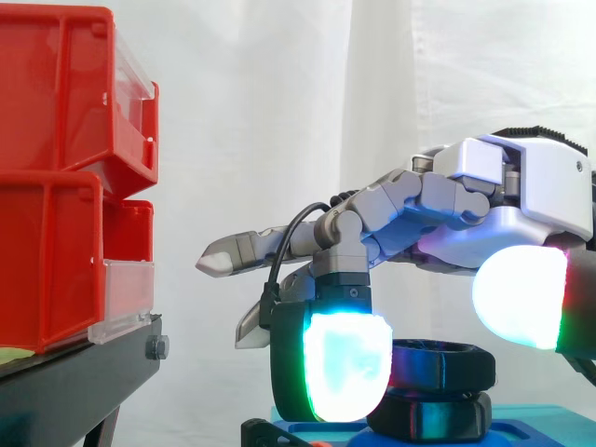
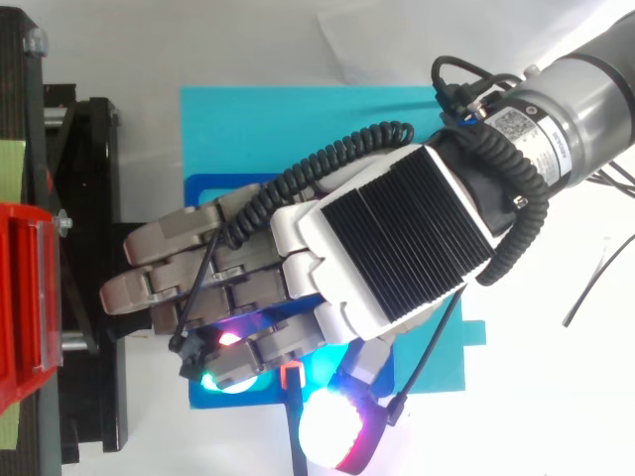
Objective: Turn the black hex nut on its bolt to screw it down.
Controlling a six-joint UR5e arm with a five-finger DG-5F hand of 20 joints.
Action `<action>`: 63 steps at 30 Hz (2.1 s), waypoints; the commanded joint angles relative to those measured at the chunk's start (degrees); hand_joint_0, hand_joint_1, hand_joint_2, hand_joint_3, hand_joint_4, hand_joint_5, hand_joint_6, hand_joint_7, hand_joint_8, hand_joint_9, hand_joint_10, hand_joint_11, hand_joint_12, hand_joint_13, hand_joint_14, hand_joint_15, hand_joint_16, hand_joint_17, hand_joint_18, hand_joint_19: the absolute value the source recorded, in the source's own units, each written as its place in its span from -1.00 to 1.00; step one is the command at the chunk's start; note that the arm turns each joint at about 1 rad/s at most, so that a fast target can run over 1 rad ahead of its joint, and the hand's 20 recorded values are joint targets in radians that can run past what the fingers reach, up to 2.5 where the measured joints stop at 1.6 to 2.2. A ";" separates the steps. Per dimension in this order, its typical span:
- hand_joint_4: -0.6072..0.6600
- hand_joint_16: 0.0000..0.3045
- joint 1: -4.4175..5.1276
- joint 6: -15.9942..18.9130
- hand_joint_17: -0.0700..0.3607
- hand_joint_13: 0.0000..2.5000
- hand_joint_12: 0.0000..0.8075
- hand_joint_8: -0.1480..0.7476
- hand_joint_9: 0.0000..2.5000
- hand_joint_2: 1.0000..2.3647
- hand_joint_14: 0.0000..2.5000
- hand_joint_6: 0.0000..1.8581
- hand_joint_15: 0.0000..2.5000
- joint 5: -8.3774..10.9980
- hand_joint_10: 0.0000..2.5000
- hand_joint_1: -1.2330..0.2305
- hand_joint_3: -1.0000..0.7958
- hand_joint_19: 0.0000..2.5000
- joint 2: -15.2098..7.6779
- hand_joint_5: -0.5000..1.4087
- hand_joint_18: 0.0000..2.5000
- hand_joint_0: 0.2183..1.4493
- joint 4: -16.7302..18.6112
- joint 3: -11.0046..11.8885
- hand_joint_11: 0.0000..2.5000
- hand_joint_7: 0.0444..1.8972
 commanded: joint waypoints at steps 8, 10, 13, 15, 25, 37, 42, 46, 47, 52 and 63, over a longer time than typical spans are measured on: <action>0.43 -0.68 -1.12 0.21 -0.17 -0.76 -0.14 0.04 -0.48 -1.00 -1.00 -0.13 -0.94 -1.53 -1.00 0.25 -0.44 -0.84 -0.05 -0.60 -0.82 -0.50 0.25 0.05 -0.79 0.01; 0.43 -0.68 -1.29 0.21 -0.17 -0.76 -0.14 0.04 -0.48 -1.00 -1.00 -0.13 -0.94 -1.53 -1.00 0.26 -0.44 -0.84 -0.05 -0.60 -0.82 -0.50 0.25 0.05 -0.79 0.00; 0.43 -0.68 -1.56 0.21 -0.17 -0.76 -0.14 0.04 -0.48 -1.00 -1.00 -0.14 -0.94 -1.62 -1.00 0.26 -0.44 -0.84 -0.05 -0.60 -0.82 -0.50 0.07 0.05 -0.79 0.01; 0.43 -0.68 -1.56 0.21 -0.17 -0.76 -0.14 0.04 -0.48 -1.00 -1.00 -0.14 -0.94 -1.53 -1.00 0.26 -0.44 -0.84 -0.05 -0.59 -0.81 -0.50 -0.01 0.05 -0.80 0.01; 0.43 -0.68 -1.91 0.21 -0.17 -0.76 -0.14 0.05 -0.48 -1.00 -1.00 -0.15 -0.94 -1.62 -1.00 0.26 -0.44 -0.84 -0.05 -0.59 -0.81 -0.50 1.57 0.05 -0.79 0.00; 0.42 -0.68 -2.87 0.30 -0.16 -0.75 -0.14 0.04 -0.48 -1.00 -1.00 -0.18 -0.94 -2.85 -1.00 0.26 -0.44 -0.84 -0.05 -0.59 -0.81 -0.50 1.74 0.05 -0.79 0.02; 0.42 -0.68 -3.40 1.00 -0.16 -0.75 -0.14 0.05 -0.48 -1.00 -1.00 -0.18 -0.94 -3.99 -1.00 0.26 -0.44 -0.84 -0.05 -0.59 -0.81 -0.50 2.62 0.05 -0.79 0.03; 0.41 -0.68 -4.02 1.00 -0.16 -0.75 -0.14 0.04 -0.48 -1.00 -1.00 -0.19 -0.93 -4.26 -0.99 0.26 -0.44 -0.83 -0.05 -0.59 -0.81 -0.50 3.41 0.05 -0.79 0.03; 0.41 -0.68 -4.54 1.09 -0.16 -0.75 -0.14 0.05 -0.48 -1.00 -1.00 -0.19 -0.94 -5.05 -1.00 0.26 -0.44 -0.83 -0.05 -0.59 -0.81 -0.50 3.33 0.05 -0.79 0.03; 0.40 -0.68 -5.69 2.06 -0.16 -0.75 -0.14 0.04 -0.48 -1.00 -1.00 -0.20 -0.93 -7.16 -1.00 0.27 -0.44 -0.83 -0.05 -0.59 -0.80 -0.50 3.68 0.93 -0.80 0.03; 0.42 -0.67 -8.50 2.49 -0.16 -0.74 -0.13 0.04 -0.48 -1.00 -1.00 -0.40 -0.93 -10.06 -1.00 0.29 -0.44 -0.83 -0.05 -0.58 -0.80 -0.50 4.29 1.10 -0.79 0.25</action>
